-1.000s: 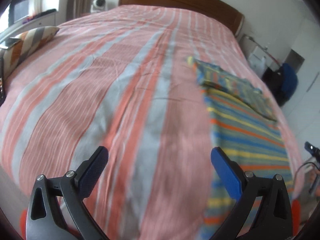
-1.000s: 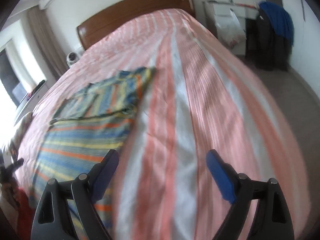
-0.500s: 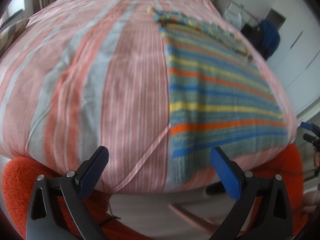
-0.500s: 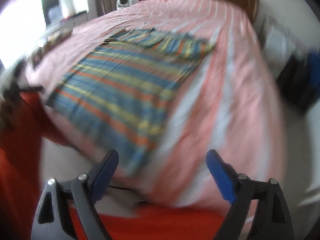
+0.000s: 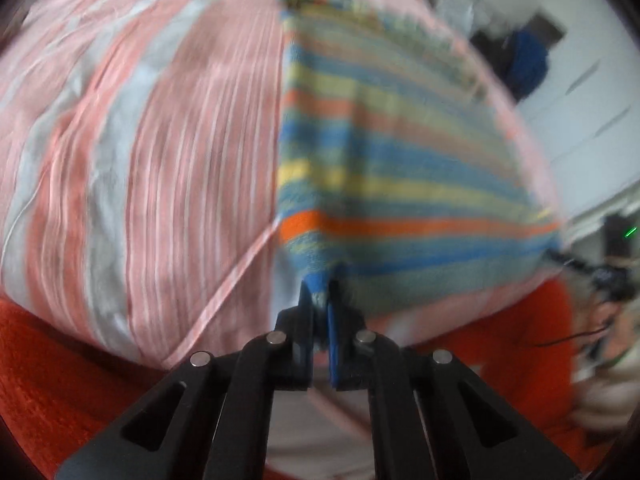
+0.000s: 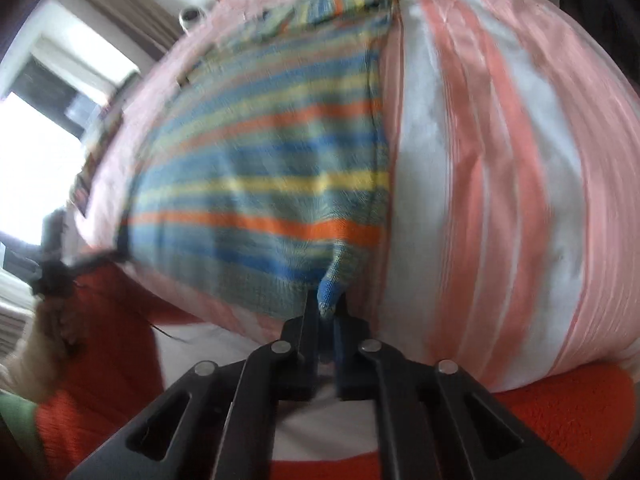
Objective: Fold small clothes
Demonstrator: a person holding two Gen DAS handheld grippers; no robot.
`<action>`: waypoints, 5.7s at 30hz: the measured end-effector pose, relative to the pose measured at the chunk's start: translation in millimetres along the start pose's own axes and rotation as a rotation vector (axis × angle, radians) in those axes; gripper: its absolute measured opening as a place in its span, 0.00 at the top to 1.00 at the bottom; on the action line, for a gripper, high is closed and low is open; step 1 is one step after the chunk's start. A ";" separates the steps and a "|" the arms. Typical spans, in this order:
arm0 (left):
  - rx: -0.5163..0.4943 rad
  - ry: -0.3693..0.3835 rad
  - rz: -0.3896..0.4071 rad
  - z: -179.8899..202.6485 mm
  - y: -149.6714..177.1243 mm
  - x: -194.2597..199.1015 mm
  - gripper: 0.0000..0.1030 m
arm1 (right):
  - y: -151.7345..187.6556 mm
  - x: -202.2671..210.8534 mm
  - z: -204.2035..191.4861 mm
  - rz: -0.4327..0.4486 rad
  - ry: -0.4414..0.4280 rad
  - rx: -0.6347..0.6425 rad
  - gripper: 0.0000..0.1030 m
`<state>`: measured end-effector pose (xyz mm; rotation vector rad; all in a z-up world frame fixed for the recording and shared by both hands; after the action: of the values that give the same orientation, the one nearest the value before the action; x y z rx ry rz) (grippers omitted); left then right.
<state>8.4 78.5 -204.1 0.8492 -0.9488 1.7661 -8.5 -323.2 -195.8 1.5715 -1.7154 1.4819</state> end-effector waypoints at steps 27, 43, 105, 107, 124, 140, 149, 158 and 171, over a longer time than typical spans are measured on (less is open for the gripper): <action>0.167 0.036 0.391 33.9 -360.7 -44.9 0.24 | -344.2 -31.5 145.9 0.389 0.196 0.008 0.46; -0.102 -0.441 0.402 30.4 -213.6 -14.1 0.17 | -182.8 -24.4 71.4 0.101 0.315 0.230 0.38; 0.132 -0.047 0.352 25.9 -193.1 -41.0 0.58 | -428.7 -243.8 -149.7 0.097 -0.183 0.273 0.67; 0.152 -0.046 0.364 13.8 -187.9 -28.2 0.37 | -419.9 -249.9 -163.6 0.105 -0.218 0.256 0.59; 0.139 -0.185 0.299 20.1 -207.4 -42.9 0.28 | -237.4 -172.2 -109.0 0.049 0.127 0.456 0.39; -0.009 -0.360 0.430 25.2 -204.5 -12.3 0.11 | -199.6 -119.6 -105.7 0.176 0.197 0.403 0.20; 0.113 0.035 0.183 32.7 -274.5 -49.8 0.07 | -250.0 -113.4 -38.5 0.254 0.145 0.186 0.20; 0.003 -0.209 0.112 33.8 -344.8 -125.3 0.01 | -340.0 -195.2 -2.4 0.195 -0.125 0.002 0.26; -0.127 -0.116 0.285 77.3 -333.8 -63.5 0.84 | -370.1 -175.0 -141.8 0.340 0.257 0.457 0.75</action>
<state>351.7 76.2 -144.3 0.7711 -1.2973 1.8862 320.9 -50.1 -127.7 1.2407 -1.6255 2.2663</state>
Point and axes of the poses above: each gripper's, at about its wrist camera, not at the fingertips, and x roughly against the way its jaws point, z to its right, y to its underside, the point moved 7 cm from there along -x, roughly the way its jaws point, and after that the axes turned 15 degrees about x, right-handed, at the moved point
